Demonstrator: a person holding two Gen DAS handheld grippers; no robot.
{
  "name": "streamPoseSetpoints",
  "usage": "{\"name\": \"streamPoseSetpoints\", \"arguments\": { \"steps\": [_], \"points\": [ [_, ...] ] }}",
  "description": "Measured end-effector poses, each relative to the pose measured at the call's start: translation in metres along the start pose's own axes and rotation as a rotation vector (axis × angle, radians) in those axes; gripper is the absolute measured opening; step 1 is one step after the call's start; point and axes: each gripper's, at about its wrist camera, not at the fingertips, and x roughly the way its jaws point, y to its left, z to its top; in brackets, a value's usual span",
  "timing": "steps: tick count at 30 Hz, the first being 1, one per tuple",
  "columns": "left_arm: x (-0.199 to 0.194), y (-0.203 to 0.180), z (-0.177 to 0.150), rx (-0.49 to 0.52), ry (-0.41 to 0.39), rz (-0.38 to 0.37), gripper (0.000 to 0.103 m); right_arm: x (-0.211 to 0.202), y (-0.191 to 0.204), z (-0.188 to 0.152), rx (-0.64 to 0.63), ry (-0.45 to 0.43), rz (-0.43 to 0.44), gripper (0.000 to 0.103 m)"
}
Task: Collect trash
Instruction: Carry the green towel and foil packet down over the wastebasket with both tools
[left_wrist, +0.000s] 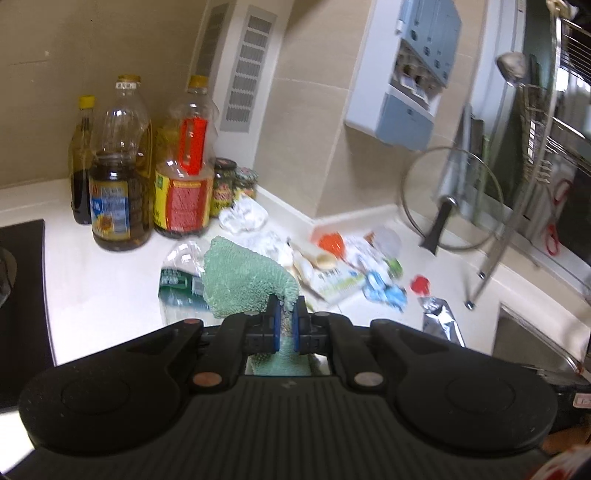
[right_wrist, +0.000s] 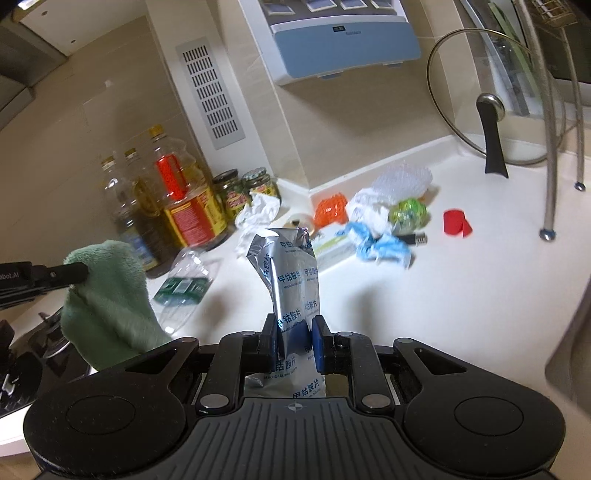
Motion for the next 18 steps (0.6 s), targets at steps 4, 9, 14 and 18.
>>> {"name": "streamPoseSetpoints", "arguments": {
  "steps": [4,9,14,18],
  "points": [
    [-0.012,-0.002,-0.019,0.022,0.039,-0.036,0.005,-0.018,0.013,-0.026,0.02,0.016,-0.016,0.019],
    [-0.02,-0.005,-0.042,0.037,0.085,-0.077,0.005,-0.034,0.024,-0.054,0.039,0.049,-0.034,0.019],
    [-0.02,-0.01,-0.065,0.032,0.135,-0.102,0.005,-0.041,0.027,-0.08,0.053,0.1,-0.052,0.019],
    [-0.019,-0.017,-0.08,0.033,0.167,-0.11,0.005,-0.039,0.027,-0.095,0.049,0.138,-0.059,0.019]
  ]
}}
